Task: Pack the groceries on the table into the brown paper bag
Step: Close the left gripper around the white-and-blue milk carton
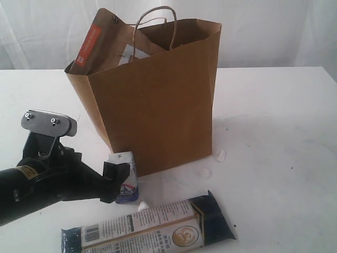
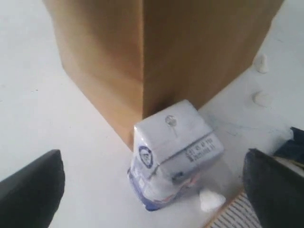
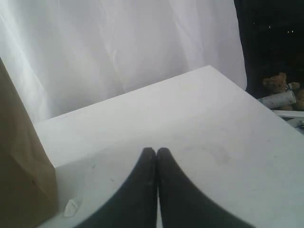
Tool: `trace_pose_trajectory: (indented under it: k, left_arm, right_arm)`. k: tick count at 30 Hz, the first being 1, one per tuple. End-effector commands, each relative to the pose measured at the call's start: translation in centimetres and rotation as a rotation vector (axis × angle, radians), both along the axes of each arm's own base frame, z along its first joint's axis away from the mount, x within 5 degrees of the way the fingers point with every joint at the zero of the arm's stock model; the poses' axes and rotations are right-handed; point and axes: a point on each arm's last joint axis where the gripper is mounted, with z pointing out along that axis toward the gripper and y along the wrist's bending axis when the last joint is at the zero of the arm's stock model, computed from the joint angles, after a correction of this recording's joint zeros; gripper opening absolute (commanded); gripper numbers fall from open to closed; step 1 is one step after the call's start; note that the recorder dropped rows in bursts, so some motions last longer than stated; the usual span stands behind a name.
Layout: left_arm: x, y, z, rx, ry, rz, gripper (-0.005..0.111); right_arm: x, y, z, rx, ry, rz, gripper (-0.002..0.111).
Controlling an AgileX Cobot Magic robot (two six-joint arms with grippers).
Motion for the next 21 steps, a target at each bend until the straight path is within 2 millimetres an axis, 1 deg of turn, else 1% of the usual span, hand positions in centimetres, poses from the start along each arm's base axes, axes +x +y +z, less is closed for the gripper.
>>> trace_pose_trajectory:
  k: [1, 5, 10, 13, 18, 21]
  left_arm:
    - [0.7, -0.7, -0.2, -0.019, 0.007, 0.031, 0.105]
    - [1.1, -1.3, -0.2, -0.044, 0.034, 0.043, 0.105]
    - [1.1, -1.3, -0.2, -0.071, 0.048, 0.057, 0.105]
    - [1.3, -1.4, -0.7, -0.054, 0.05, 0.06, 0.105]
    - [1.7, -2.0, -2.2, -0.022, 0.079, 0.06, 0.105]
    - [2.0, -2.3, -1.9, -0.037, 0.078, 0.067, 0.105]
  right_arm:
    - [0.1, 0.0, -0.2, -0.004, 0.003, -0.006, 0.0]
    - [0.1, 0.0, -0.2, -0.004, 0.003, -0.006, 0.0]
    - [0.1, 0.0, -0.2, -0.004, 0.003, -0.006, 0.0]
    - [0.1, 0.0, -0.2, -0.004, 0.003, -0.006, 0.0]
    - [0.1, 0.0, -0.2, -0.004, 0.003, -0.006, 0.0]
    - [0.1, 0.0, -0.2, -0.004, 0.003, -0.006, 0.0]
